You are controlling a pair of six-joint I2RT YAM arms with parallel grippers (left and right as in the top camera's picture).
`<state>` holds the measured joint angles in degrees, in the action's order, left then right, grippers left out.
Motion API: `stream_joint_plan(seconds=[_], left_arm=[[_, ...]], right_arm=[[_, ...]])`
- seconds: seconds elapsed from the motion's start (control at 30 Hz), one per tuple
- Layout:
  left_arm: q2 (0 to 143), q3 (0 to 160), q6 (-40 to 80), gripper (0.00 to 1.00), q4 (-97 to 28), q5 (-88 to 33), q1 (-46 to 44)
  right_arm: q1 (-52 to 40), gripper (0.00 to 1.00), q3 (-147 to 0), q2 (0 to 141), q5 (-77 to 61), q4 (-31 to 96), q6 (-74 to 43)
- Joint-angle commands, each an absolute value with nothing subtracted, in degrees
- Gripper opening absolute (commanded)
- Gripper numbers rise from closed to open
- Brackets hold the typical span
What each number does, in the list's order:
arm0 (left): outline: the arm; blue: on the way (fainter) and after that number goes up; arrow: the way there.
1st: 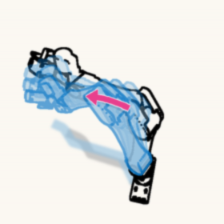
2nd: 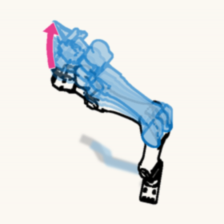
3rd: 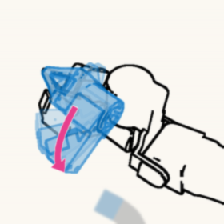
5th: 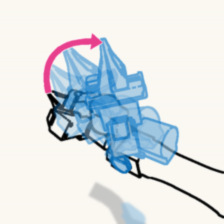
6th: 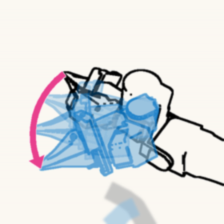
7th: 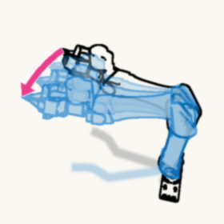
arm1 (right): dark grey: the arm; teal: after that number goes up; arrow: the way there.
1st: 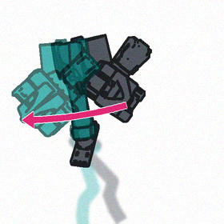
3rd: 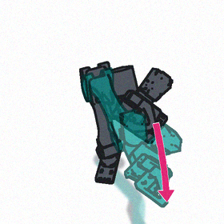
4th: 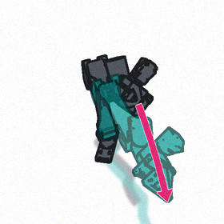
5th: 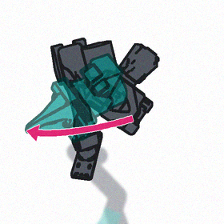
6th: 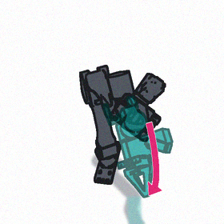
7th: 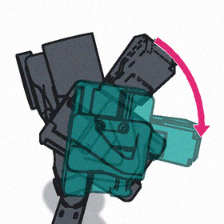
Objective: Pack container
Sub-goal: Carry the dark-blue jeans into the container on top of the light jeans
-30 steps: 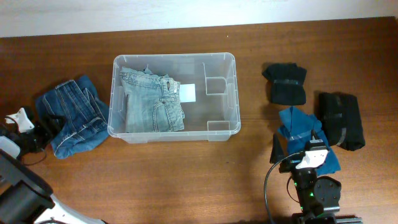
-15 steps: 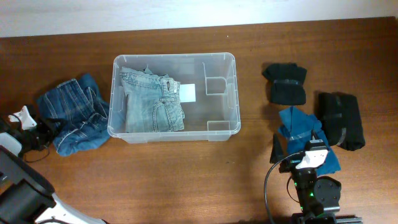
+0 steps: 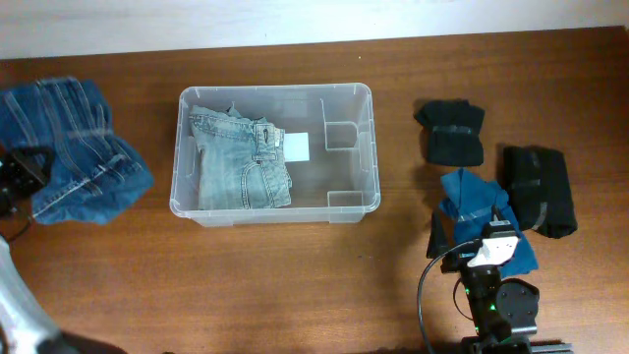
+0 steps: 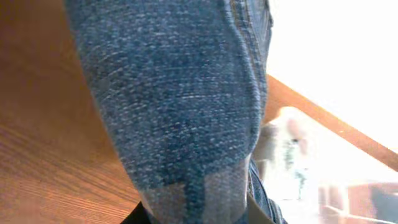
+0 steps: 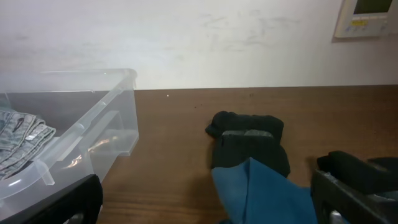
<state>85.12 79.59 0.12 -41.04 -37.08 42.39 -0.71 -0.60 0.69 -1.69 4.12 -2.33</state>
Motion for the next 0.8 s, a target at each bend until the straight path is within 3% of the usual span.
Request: stream_joint_plan(seconds=[0.0, 0.27, 0.43, 0.6, 0.77], left_arm=[[78.41, 81.38, 2.63, 0.01, -41.54, -41.65, 39.72], [76.71, 81.38, 7.46, 0.01, -40.27, -43.64, 23.11], [79.15, 81.38, 14.15, 0.01, -36.84, -31.29, 8.93], [83.61, 81.36, 15.44, 0.01, -36.93, -25.06, 1.32], [88.71, 81.36, 15.42, 0.01, -37.76, -24.4, -0.71]], right_arm=[[-0.25, 0.98, -0.32, 0.43, -1.43, 4.47, -1.93], [-0.25, 0.98, -0.32, 0.43, -1.43, 4.47, -1.93], [-0.25, 0.99, -0.32, 0.43, -1.43, 4.47, -1.93], [-0.25, 0.98, -0.32, 0.43, -1.43, 4.47, -1.91], [-0.25, 0.98, -0.32, 0.43, -1.43, 4.47, -1.93]])
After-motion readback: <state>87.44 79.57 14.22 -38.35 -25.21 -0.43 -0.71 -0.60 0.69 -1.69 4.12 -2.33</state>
